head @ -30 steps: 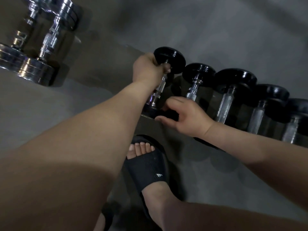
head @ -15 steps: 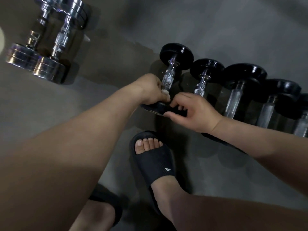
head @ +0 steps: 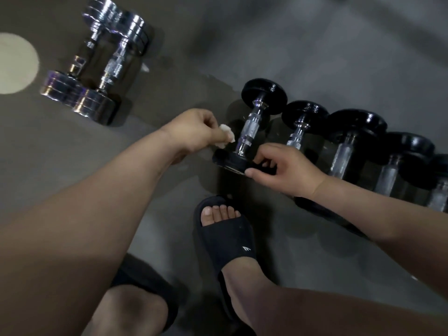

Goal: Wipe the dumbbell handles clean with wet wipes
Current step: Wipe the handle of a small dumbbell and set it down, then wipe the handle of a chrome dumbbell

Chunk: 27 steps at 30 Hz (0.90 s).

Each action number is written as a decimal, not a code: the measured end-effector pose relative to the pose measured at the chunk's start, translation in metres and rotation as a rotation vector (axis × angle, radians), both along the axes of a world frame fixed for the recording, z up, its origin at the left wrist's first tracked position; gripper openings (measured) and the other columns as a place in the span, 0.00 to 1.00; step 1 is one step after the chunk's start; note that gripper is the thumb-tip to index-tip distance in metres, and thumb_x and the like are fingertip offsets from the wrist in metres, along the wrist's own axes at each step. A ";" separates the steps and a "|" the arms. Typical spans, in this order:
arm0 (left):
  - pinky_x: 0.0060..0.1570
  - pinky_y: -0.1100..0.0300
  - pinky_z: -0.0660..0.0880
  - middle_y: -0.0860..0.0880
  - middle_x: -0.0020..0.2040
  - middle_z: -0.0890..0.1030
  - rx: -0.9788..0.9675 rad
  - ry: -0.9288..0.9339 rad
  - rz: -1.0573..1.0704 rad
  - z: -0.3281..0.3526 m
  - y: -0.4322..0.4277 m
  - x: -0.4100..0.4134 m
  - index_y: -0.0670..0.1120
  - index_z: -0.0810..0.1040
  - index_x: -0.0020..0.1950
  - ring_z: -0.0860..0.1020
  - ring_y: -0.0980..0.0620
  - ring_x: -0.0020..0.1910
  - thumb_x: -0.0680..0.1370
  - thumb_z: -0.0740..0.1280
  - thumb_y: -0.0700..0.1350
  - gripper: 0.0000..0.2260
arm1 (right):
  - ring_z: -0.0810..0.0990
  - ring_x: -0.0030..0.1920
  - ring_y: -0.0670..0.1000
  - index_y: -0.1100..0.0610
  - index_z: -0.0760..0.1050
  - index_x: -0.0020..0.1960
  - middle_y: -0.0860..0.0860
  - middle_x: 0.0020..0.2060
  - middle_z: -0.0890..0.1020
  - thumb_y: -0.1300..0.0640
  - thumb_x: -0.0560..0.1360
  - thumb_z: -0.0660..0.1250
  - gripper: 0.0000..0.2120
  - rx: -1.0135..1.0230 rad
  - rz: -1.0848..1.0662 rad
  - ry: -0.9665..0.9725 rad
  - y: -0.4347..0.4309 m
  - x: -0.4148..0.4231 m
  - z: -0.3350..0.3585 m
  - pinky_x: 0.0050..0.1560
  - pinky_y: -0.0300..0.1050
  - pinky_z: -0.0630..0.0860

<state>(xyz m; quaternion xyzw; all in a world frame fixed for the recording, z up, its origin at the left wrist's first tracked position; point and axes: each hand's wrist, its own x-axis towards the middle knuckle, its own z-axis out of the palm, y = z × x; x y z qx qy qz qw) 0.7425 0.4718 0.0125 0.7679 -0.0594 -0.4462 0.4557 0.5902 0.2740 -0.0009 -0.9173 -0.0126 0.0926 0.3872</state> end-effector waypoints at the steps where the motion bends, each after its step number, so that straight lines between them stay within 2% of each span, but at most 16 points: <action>1: 0.42 0.53 0.74 0.43 0.38 0.81 -0.035 0.005 0.032 0.005 0.006 -0.002 0.48 0.74 0.36 0.77 0.48 0.39 0.67 0.80 0.50 0.15 | 0.78 0.38 0.47 0.55 0.77 0.42 0.46 0.37 0.78 0.44 0.76 0.70 0.15 0.001 0.009 0.012 -0.001 0.004 0.004 0.40 0.48 0.76; 4: 0.45 0.55 0.79 0.42 0.42 0.82 -0.102 0.045 0.116 0.021 0.025 -0.004 0.46 0.75 0.42 0.80 0.49 0.41 0.77 0.74 0.42 0.09 | 0.78 0.37 0.47 0.53 0.77 0.41 0.47 0.35 0.79 0.47 0.77 0.67 0.11 0.024 -0.091 0.031 0.007 0.029 0.022 0.42 0.51 0.77; 6: 0.45 0.59 0.82 0.38 0.48 0.81 -0.144 0.091 0.187 0.036 0.040 -0.002 0.44 0.75 0.47 0.82 0.48 0.44 0.80 0.69 0.36 0.06 | 0.79 0.38 0.45 0.51 0.78 0.44 0.45 0.36 0.81 0.52 0.77 0.68 0.05 0.095 -0.211 0.060 0.025 0.052 0.037 0.45 0.46 0.78; 8: 0.47 0.58 0.83 0.38 0.50 0.80 -0.173 0.085 0.252 0.054 0.054 0.003 0.43 0.74 0.50 0.83 0.46 0.47 0.79 0.67 0.33 0.06 | 0.78 0.37 0.42 0.50 0.79 0.48 0.42 0.36 0.81 0.55 0.78 0.69 0.01 0.203 -0.270 0.088 0.050 0.075 0.052 0.45 0.40 0.76; 10: 0.46 0.59 0.83 0.41 0.48 0.80 -0.185 0.038 0.300 0.075 0.068 0.008 0.42 0.73 0.55 0.83 0.48 0.44 0.78 0.69 0.32 0.11 | 0.80 0.40 0.44 0.49 0.78 0.54 0.42 0.40 0.80 0.55 0.78 0.69 0.05 0.389 -0.288 0.128 0.073 0.096 0.067 0.47 0.43 0.78; 13: 0.48 0.58 0.83 0.42 0.47 0.80 -0.162 -0.029 0.379 0.105 0.090 0.014 0.41 0.73 0.57 0.83 0.50 0.43 0.75 0.72 0.31 0.14 | 0.80 0.44 0.46 0.55 0.79 0.60 0.49 0.46 0.80 0.58 0.80 0.69 0.09 0.645 -0.266 0.196 0.103 0.118 0.086 0.46 0.44 0.80; 16: 0.53 0.57 0.82 0.41 0.48 0.83 -0.155 -0.021 0.402 0.133 0.115 0.014 0.40 0.77 0.53 0.83 0.49 0.46 0.75 0.73 0.32 0.10 | 0.79 0.45 0.50 0.59 0.80 0.52 0.55 0.43 0.81 0.60 0.79 0.70 0.04 0.779 -0.230 0.229 0.129 0.126 0.099 0.45 0.46 0.78; 18: 0.50 0.59 0.82 0.43 0.44 0.83 -0.164 0.007 0.407 0.151 0.132 0.011 0.42 0.77 0.48 0.83 0.51 0.43 0.76 0.73 0.34 0.06 | 0.79 0.44 0.50 0.59 0.79 0.48 0.54 0.40 0.82 0.60 0.79 0.70 0.02 0.842 -0.191 0.247 0.145 0.129 0.109 0.44 0.44 0.78; 22: 0.48 0.58 0.82 0.43 0.40 0.82 -0.129 0.001 0.526 0.181 0.159 0.019 0.44 0.75 0.47 0.83 0.52 0.39 0.80 0.69 0.37 0.04 | 0.79 0.37 0.49 0.57 0.73 0.39 0.56 0.37 0.80 0.66 0.78 0.69 0.11 0.880 -0.216 0.228 0.172 0.143 0.127 0.42 0.45 0.79; 24: 0.49 0.55 0.82 0.42 0.40 0.82 -0.088 -0.037 0.590 0.190 0.172 0.026 0.44 0.74 0.48 0.83 0.50 0.39 0.81 0.67 0.36 0.05 | 0.79 0.34 0.49 0.57 0.70 0.38 0.56 0.34 0.78 0.68 0.78 0.68 0.13 0.883 -0.253 0.225 0.182 0.148 0.132 0.41 0.47 0.79; 27: 0.51 0.54 0.82 0.43 0.40 0.81 -0.074 -0.031 0.642 0.191 0.191 0.034 0.45 0.74 0.48 0.82 0.50 0.38 0.81 0.66 0.36 0.05 | 0.79 0.32 0.50 0.57 0.71 0.44 0.53 0.32 0.80 0.70 0.78 0.67 0.10 0.917 -0.246 0.285 0.193 0.154 0.138 0.37 0.46 0.79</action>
